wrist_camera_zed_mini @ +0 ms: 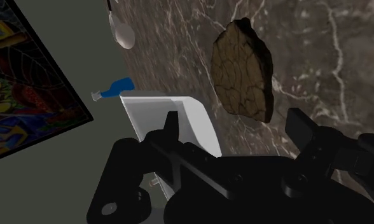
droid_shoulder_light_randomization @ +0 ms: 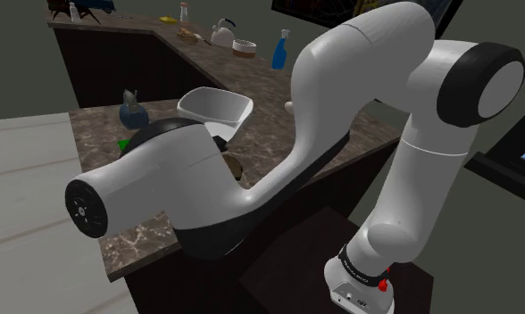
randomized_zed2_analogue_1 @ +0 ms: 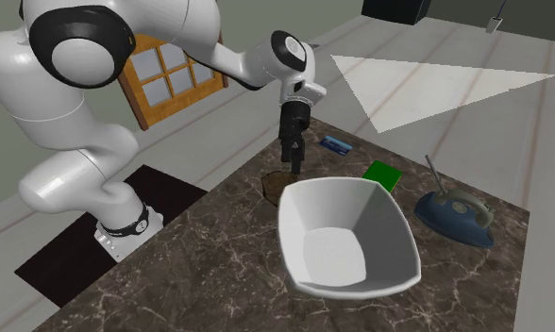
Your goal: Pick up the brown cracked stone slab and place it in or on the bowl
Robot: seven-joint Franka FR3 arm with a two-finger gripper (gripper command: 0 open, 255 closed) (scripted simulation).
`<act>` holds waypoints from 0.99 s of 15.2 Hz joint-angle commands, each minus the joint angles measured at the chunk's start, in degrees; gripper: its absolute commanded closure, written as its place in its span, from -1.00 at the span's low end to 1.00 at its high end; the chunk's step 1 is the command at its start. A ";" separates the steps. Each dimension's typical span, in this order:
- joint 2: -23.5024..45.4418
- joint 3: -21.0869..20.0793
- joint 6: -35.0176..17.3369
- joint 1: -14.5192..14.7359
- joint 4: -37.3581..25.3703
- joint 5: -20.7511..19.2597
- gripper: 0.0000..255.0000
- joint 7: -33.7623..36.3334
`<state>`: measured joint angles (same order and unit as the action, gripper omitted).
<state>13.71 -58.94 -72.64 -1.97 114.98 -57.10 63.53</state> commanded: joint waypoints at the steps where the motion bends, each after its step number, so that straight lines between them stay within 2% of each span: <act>1: 0.10 0.52 -0.23 -0.70 0.61 0.02 -1.00 -0.05; 6: 0.15 0.37 -0.18 -0.82 0.60 -0.01 -1.00 -0.03; 7: 0.38 0.42 -0.16 -0.72 0.59 -0.11 1.00 0.14; 15: 0.30 0.48 -0.14 -0.85 0.32 -0.27 1.00 -0.27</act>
<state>14.00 -58.58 -72.81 -2.72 115.27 -57.31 63.27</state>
